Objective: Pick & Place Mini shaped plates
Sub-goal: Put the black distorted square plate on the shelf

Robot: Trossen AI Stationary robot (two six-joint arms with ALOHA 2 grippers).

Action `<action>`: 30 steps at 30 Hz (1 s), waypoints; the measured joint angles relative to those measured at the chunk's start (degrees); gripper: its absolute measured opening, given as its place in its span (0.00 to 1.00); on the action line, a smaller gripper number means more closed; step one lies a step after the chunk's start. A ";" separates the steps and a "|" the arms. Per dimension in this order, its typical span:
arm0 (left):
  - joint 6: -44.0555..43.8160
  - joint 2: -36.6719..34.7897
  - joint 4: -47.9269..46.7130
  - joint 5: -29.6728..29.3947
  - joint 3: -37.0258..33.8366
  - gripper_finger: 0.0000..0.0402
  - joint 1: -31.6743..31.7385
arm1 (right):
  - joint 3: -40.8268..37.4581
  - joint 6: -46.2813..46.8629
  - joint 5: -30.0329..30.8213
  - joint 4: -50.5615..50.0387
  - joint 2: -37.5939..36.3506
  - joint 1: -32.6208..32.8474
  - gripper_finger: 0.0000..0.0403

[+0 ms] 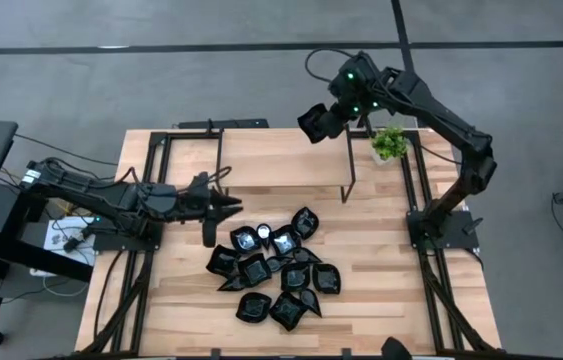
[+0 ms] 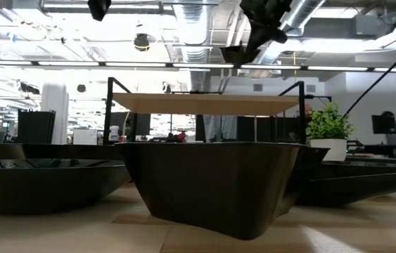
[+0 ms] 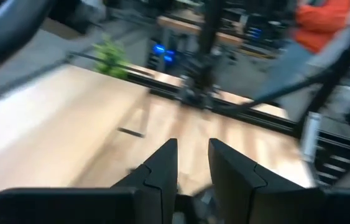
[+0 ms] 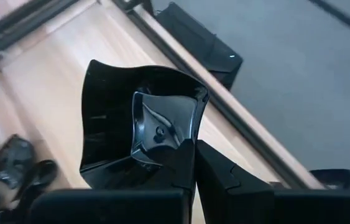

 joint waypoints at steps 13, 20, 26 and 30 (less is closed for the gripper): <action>0.14 0.00 0.00 -3.73 0.00 0.23 -0.01 | 0.01 5.44 -2.76 -1.33 2.14 -2.46 0.01; -0.06 0.00 0.00 -3.73 -0.01 0.23 -0.02 | -0.06 5.46 -2.71 -4.98 8.25 -2.91 0.01; -0.08 0.00 0.00 -3.73 0.00 0.23 -0.02 | -0.07 5.61 -2.97 -7.39 11.68 -3.74 0.01; -0.09 0.00 0.00 -3.73 -0.02 0.23 -0.02 | -0.07 4.95 -4.29 -9.82 12.05 -4.65 0.01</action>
